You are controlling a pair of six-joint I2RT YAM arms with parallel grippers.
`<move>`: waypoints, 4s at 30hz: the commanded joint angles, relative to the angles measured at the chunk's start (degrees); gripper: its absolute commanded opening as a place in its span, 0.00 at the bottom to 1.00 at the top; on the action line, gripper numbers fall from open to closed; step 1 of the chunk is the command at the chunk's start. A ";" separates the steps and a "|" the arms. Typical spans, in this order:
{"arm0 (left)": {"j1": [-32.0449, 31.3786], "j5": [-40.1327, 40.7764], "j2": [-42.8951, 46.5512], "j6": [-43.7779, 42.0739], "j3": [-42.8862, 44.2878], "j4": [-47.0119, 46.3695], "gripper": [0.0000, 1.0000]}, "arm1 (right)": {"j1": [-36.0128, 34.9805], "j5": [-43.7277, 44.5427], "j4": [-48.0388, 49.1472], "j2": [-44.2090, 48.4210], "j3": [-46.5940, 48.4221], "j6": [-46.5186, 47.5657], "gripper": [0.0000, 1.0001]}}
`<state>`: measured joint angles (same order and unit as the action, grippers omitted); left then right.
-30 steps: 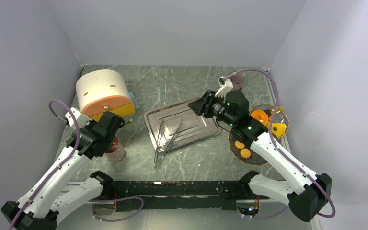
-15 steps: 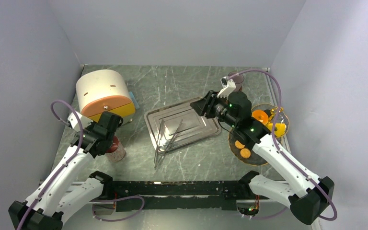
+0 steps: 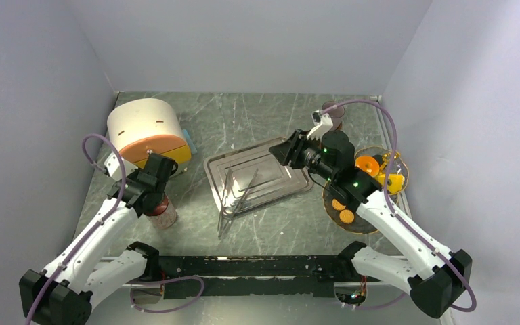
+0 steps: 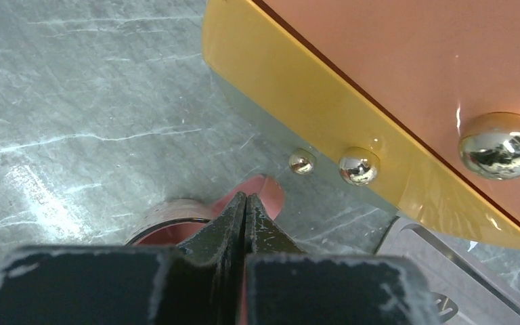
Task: Serve the afternoon tea
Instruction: Adjust the cup at the center of the board.
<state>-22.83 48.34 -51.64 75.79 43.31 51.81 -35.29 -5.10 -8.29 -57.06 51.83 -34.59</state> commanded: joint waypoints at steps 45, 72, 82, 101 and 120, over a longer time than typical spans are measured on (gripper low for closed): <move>3.09 1.27 0.24 -5.69 -2.84 -4.70 0.05 | -0.22 0.31 0.55 0.03 -0.81 0.67 0.42; 3.91 -18.00 1.60 -14.33 -3.93 -9.06 0.05 | -0.26 0.88 -0.57 1.28 -0.86 2.88 0.45; 3.85 -28.65 3.69 -19.25 -5.48 -14.73 0.05 | -0.29 -0.89 -1.72 3.96 1.03 5.94 0.49; 3.89 -12.45 3.38 -23.48 -0.12 -10.63 0.05 | -0.29 -3.29 -2.39 4.42 3.00 5.30 0.50; 3.93 -17.54 -3.19 -21.22 -5.12 -12.86 0.05 | -0.26 -2.74 -3.42 5.57 2.67 6.01 0.50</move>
<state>-19.29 33.63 -54.94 53.89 39.99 39.92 -35.29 -7.53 -11.68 -52.31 53.67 -29.30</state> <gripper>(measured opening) 0.054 0.495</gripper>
